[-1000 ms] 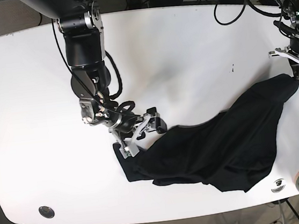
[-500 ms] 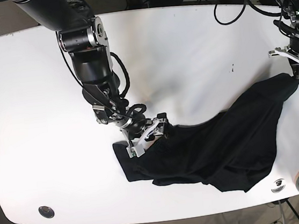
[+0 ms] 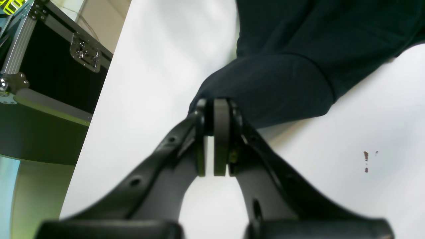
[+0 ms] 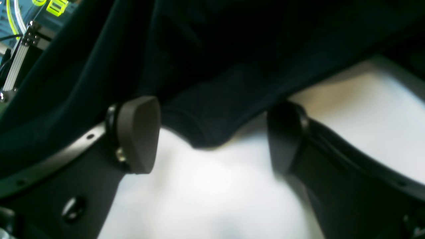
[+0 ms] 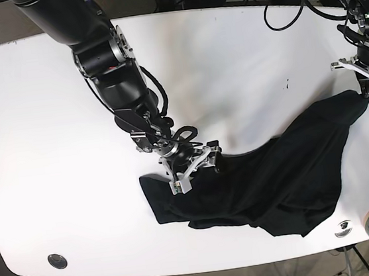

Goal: Fold the T-shirt properly
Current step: 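Grasp the shirt edge with the right gripper and drag it outward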

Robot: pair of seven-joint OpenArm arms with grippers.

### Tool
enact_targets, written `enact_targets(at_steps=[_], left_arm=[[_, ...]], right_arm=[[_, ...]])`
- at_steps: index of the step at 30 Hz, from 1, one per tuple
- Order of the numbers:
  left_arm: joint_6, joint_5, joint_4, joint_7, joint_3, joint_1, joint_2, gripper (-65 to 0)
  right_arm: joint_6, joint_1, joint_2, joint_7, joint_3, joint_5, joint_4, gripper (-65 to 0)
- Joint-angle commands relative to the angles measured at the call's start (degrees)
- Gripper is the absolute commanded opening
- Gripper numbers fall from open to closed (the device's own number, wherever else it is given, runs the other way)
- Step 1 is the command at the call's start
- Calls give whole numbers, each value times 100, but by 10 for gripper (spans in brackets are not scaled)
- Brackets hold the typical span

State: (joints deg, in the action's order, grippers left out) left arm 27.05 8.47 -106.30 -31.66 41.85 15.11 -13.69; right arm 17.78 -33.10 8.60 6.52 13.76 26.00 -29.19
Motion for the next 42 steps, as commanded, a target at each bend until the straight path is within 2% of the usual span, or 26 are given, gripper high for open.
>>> enact_targets(at_steps=[1, 4, 7, 9, 11, 15, 17, 22, 28, 31, 35, 42], left_arm=[[-45, 54, -100, 164, -13, -39, -94, -650], [-45, 54, -100, 164, -163, -39, -94, -650], [-45, 54, -108, 164, -171, -39, -15, -650], [-45, 37, -108, 164, -145, -48, 125, -650], [-45, 45, -117, 164, -171, -48, 134, -650], [-45, 45, -117, 164, -171, -56, 134, -650], [-45, 54, -126, 164, -180, -56, 134, -650], [-45, 54, -144, 164, -189, -65, 134, -650], [-37, 63, -319, 137, -189, -65, 143, -650], [7, 63, -398, 129, -189, -65, 152, -650], [350, 72, -407, 129, -136, -65, 301, -650], [913, 72, -486, 129, 22, -65, 688, -650]], right_arm=[[-59, -167, 40, 178, 167, 33, 22, -170], [-86, -193, 40, 178, 176, 33, 22, -203], [-95, -193, 40, 178, 176, 33, 22, -331], [-103, -202, 40, 178, 176, 33, 40, -466], [-103, -211, 40, 152, 176, 33, 49, -530], [-103, -202, 40, -33, 176, 33, 49, -579], [-103, -202, 40, -41, 176, 33, 31, -625], [-103, -175, 40, 11, 176, 33, -303, -631], [-103, 255, 40, 838, 149, 24, -1754, -633], [-112, 581, -170, 1251, 53, 33, -2624, -633], [-112, 1099, -267, 1875, -431, -11, -3784, -633], [-112, 1917, -838, 2570, -923, 33, -5463, -633]])
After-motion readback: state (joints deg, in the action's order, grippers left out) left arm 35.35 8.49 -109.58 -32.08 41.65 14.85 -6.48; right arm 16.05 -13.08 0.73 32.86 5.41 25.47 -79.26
